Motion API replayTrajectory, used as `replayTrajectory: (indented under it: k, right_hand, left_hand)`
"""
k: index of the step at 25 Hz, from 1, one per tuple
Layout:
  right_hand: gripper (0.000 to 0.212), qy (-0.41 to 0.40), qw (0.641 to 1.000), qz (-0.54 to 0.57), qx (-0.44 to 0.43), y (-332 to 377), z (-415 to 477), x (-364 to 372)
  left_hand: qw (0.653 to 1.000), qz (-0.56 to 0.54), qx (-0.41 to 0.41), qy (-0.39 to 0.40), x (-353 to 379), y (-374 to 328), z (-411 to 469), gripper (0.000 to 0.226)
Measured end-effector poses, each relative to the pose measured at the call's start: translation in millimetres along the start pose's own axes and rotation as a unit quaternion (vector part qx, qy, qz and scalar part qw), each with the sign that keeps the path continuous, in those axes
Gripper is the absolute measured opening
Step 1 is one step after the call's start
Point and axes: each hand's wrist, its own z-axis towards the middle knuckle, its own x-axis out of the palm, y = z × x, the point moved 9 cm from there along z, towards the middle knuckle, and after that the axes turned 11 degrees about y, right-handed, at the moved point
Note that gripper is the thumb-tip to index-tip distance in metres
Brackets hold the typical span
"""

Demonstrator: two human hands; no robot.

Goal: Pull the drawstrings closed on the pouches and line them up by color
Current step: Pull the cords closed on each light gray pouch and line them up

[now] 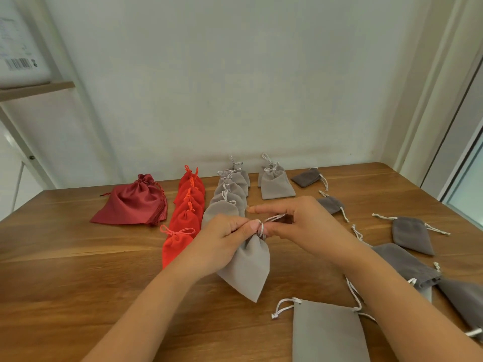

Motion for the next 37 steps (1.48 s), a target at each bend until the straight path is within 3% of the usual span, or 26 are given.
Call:
replayTrajectory:
  k: [5,8,16,18,20,22,26,29,34,37]
  right_hand:
    - [0.015,-0.062,0.997,-0.051,-0.003,-0.6,1.1,-5.8]
    - [0.015,-0.108,0.994,0.01,0.026,-8.8,-0.1,-10.9]
    - [0.011,-0.097,0.973,0.203,0.051,-22.0,4.7,-3.5]
    - [0.016,-0.086,0.983,0.158,0.035,-17.1,3.7,-6.1]
    - [0.022,-0.066,0.995,0.065,0.035,-13.4,2.7,-7.0]
    - [0.021,-0.052,0.998,0.012,0.036,-11.5,2.6,-6.7]
    - [0.015,-0.1,0.994,0.032,-0.001,-9.1,-0.3,-21.0]
    - [0.011,-0.11,0.993,0.023,-0.039,-2.9,-1.6,-24.1]
    - [0.03,-0.08,0.987,-0.076,-0.118,16.6,-0.6,-12.4]
    - [0.028,-0.038,0.991,-0.033,-0.122,14.0,4.4,1.6]
  left_hand:
    - [1.0,-0.014,0.018,0.003,2.6,-2.9,-0.2,0.029]
    - [0.998,-0.019,0.04,-0.043,-4.8,-5.5,0.2,0.008]
    - [0.965,0.105,0.132,-0.201,-20.5,-19.8,-10.3,0.011]
    - [0.962,0.079,0.135,-0.223,-26.4,-19.0,-13.6,0.017]
    - [0.961,-0.019,0.116,-0.248,-38.4,-10.7,-16.7,0.03]
    - [0.954,-0.125,0.086,-0.258,-44.4,1.3,-15.2,0.03]
    - [0.943,-0.243,0.064,-0.22,-37.6,14.4,-5.6,0.03]
    - [0.966,-0.181,0.056,-0.174,-31.3,9.2,-1.4,0.035]
    - [0.993,-0.07,0.011,-0.098,-12.8,8.1,6.3,0.038]
    - [0.999,-0.028,0.035,-0.014,3.7,3.2,8.8,0.031]
